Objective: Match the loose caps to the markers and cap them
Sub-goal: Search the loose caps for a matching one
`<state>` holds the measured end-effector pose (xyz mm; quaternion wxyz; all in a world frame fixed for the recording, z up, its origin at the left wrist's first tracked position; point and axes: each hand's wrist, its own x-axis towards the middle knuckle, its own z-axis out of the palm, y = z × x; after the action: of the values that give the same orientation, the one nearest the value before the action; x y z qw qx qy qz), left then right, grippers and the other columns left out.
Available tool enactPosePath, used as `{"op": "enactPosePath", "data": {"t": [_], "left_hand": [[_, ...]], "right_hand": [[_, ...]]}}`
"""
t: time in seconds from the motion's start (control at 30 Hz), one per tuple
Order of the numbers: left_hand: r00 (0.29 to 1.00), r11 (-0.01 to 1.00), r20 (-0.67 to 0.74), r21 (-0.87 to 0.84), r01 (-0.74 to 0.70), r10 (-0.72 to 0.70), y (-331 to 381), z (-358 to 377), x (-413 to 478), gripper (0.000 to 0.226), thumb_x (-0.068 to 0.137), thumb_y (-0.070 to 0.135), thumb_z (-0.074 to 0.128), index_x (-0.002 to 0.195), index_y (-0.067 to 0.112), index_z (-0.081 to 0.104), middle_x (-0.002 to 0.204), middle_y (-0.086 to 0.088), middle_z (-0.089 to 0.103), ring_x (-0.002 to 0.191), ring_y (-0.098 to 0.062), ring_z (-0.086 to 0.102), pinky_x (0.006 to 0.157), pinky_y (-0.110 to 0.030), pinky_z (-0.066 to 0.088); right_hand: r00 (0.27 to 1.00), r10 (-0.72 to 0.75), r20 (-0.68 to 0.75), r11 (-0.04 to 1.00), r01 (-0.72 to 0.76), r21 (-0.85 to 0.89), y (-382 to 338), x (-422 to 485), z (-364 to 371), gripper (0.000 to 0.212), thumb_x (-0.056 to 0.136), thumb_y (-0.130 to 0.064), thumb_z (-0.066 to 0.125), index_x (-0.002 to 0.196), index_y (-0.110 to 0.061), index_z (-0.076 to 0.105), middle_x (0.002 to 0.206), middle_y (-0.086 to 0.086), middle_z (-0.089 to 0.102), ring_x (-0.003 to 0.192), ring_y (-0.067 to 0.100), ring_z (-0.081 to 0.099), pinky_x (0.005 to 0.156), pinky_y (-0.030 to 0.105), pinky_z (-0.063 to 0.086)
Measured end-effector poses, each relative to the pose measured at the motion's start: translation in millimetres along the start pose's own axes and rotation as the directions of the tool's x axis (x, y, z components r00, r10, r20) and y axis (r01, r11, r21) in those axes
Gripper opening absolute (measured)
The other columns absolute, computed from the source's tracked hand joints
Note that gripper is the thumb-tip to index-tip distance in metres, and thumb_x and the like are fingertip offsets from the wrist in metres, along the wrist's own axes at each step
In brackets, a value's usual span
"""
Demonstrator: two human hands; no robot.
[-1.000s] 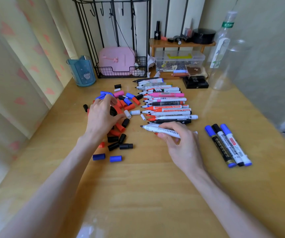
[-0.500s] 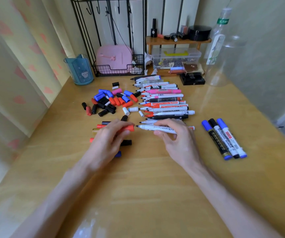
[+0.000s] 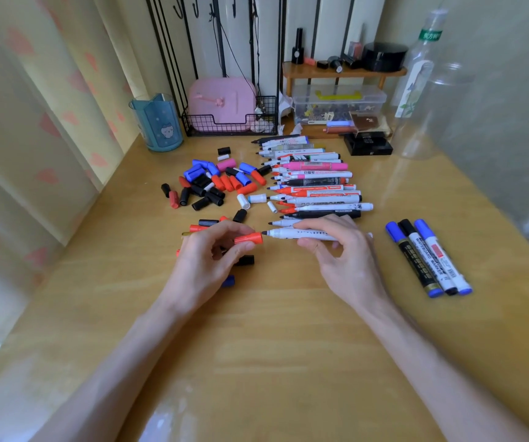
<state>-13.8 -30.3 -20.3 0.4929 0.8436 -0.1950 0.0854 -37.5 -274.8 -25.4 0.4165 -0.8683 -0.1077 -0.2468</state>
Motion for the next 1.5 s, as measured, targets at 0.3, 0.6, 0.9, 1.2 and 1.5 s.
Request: {"op": "enactPosePath", "data": {"t": [0.3, 0.6, 0.9, 1.2, 1.5], "left_hand": [[0.998, 0.999, 0.051, 0.006, -0.038, 0.037, 5, 4, -2, 0.015, 0.092, 0.033, 0.074, 0.106, 0.027, 0.074, 0.086, 0.011, 0.074, 0.077, -0.016, 0.069, 0.071, -0.040, 0.054], [0.997, 0.997, -0.003, 0.029, -0.078, 0.078, 11, 4, -4, 0.020, 0.091, 0.038, 0.072, 0.107, 0.027, 0.078, 0.078, 0.010, 0.075, 0.075, -0.015, 0.073, 0.075, -0.044, 0.060], [0.993, 0.992, -0.037, 0.069, -0.110, 0.112, 13, 2, -7, 0.014, 0.093, 0.025, 0.078, 0.106, 0.025, 0.079, 0.080, 0.012, 0.076, 0.075, -0.011, 0.073, 0.074, -0.040, 0.059], [0.993, 0.991, -0.015, 0.067, -0.114, 0.115, 13, 4, -7, 0.012, 0.093, 0.017, 0.078, 0.103, 0.023, 0.079, 0.077, 0.013, 0.075, 0.073, -0.008, 0.074, 0.074, -0.031, 0.060], [0.985, 0.972, -0.001, 0.164, -0.171, 0.173, 14, 5, -6, 0.010, 0.096, 0.021, 0.074, 0.106, 0.020, 0.077, 0.079, 0.023, 0.069, 0.073, 0.000, 0.068, 0.073, -0.024, 0.056]], "right_hand": [[0.997, -0.050, 0.054, 0.999, 0.050, 0.005, -2, -2, 5, 0.021, 0.087, -0.015, 0.081, 0.107, -0.023, 0.080, 0.101, -0.016, 0.072, 0.098, 0.004, 0.058, 0.079, 0.010, 0.035], [0.997, -0.072, -0.004, 0.996, 0.071, -0.043, -16, -10, 9, 0.020, 0.086, -0.010, 0.082, 0.104, -0.018, 0.081, 0.097, -0.013, 0.074, 0.093, 0.003, 0.059, 0.078, 0.004, 0.034], [0.998, -0.061, -0.006, 0.997, 0.061, -0.038, -21, -13, 11, 0.021, 0.086, -0.008, 0.082, 0.104, -0.019, 0.082, 0.095, -0.012, 0.074, 0.091, 0.008, 0.064, 0.077, 0.005, 0.035], [0.997, -0.075, -0.012, 0.997, 0.075, -0.006, -16, -11, 12, 0.023, 0.084, -0.004, 0.082, 0.104, -0.016, 0.082, 0.099, -0.010, 0.077, 0.093, 0.014, 0.069, 0.087, 0.028, 0.053], [0.999, -0.013, 0.052, 1.000, 0.013, 0.019, -11, -14, 13, 0.021, 0.088, -0.009, 0.080, 0.107, -0.017, 0.081, 0.100, -0.011, 0.076, 0.095, 0.008, 0.066, 0.080, 0.010, 0.043]]}}
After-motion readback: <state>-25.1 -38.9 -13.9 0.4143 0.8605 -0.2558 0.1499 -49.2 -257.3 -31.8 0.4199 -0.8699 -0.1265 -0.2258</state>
